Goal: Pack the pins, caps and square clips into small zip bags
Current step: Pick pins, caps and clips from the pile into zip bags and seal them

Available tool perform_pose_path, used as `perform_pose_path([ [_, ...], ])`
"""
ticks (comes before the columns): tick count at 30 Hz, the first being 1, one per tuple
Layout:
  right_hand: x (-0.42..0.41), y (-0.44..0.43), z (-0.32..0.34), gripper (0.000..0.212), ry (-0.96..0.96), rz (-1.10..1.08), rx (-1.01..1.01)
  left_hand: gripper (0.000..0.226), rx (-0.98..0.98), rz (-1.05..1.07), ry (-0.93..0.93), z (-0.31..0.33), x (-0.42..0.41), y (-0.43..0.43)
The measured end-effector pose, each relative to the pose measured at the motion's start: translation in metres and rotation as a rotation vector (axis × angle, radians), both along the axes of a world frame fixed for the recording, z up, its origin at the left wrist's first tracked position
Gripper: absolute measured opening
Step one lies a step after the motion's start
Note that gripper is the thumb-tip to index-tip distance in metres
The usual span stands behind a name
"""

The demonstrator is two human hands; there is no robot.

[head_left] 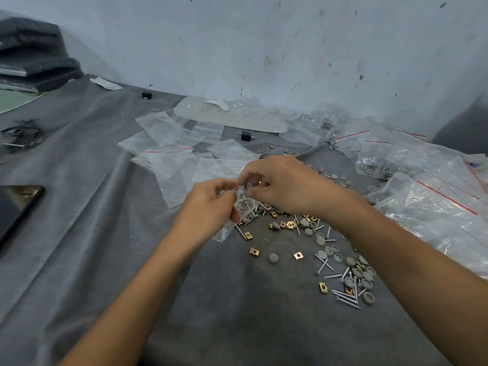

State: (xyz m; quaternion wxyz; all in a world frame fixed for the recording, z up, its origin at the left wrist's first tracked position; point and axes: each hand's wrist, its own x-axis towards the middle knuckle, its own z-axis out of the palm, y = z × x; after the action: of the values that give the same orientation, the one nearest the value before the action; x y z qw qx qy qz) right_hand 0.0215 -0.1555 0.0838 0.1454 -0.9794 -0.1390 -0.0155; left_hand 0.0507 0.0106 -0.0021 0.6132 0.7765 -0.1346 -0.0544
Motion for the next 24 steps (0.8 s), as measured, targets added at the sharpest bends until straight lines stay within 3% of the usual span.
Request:
perform_pose_path([
  [7, -0.001, -0.013, -0.001, 0.011, -0.003, -0.024, 0.120, 0.023, -0.018, 0.011, 0.007, 0.001, 0.000, 0.001],
  [10, -0.008, -0.024, -0.009, 0.008, 0.087, -0.012, 0.041, 0.023, -0.018, 0.023, 0.013, 0.001, 0.002, 0.001],
  [13, -0.017, -0.019, -0.036, 0.032, 0.228, 0.018, -0.138, 0.025, -0.025, 0.037, 0.016, 0.000, 0.003, 0.001],
  [16, -0.022, -0.014, -0.067, 0.050, 0.292, 0.003, -0.144, 0.025, -0.022, 0.041, 0.016, 0.000, 0.002, 0.001],
  [20, -0.022, -0.019, -0.080, 0.021, 0.290, 0.013, -0.038, 0.026, -0.029, 0.041, 0.015, 0.001, 0.002, 0.002],
  [24, -0.023, -0.018, -0.083, 0.020, 0.236, 0.038, -0.031, 0.026, -0.025, 0.026, 0.018, 0.002, 0.000, 0.000],
])
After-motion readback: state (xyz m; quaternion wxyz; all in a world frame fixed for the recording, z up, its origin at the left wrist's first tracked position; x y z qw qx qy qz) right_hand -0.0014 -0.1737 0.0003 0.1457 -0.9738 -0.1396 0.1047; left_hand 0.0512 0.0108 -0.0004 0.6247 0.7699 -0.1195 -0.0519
